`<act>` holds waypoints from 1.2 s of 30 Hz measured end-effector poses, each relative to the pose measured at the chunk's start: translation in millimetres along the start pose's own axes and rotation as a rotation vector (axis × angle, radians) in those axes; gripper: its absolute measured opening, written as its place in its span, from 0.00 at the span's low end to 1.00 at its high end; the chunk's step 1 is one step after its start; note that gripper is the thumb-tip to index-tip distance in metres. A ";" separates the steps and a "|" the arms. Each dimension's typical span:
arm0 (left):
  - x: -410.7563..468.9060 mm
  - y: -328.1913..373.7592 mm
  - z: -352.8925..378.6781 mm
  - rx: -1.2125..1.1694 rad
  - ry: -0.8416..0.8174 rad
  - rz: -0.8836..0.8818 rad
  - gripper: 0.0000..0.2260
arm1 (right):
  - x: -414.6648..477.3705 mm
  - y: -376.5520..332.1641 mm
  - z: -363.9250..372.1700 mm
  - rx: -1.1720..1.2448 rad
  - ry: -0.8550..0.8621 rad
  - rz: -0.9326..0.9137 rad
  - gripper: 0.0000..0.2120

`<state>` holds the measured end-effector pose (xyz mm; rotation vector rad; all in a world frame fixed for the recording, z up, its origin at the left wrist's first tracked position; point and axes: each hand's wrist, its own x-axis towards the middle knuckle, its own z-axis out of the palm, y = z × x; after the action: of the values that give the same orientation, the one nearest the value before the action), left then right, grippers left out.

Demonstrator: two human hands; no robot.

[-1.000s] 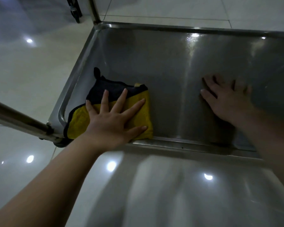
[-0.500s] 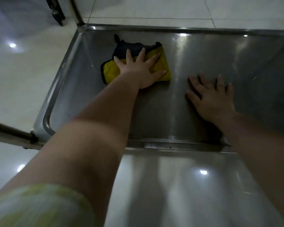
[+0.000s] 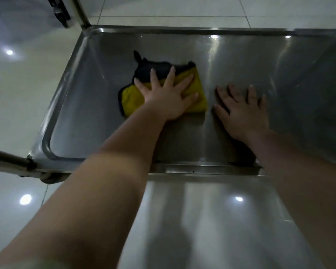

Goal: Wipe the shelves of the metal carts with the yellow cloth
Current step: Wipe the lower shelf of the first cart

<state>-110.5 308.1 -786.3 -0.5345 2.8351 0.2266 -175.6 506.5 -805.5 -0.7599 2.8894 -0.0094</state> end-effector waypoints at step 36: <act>20.5 63.6 -6.0 0.031 0.013 0.125 0.30 | -4.1 66.8 -5.3 0.045 0.021 0.015 0.26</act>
<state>-154.2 358.6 -779.3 -0.3535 2.8826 0.2023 -205.5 566.5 -802.7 -0.7341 2.9036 -0.0808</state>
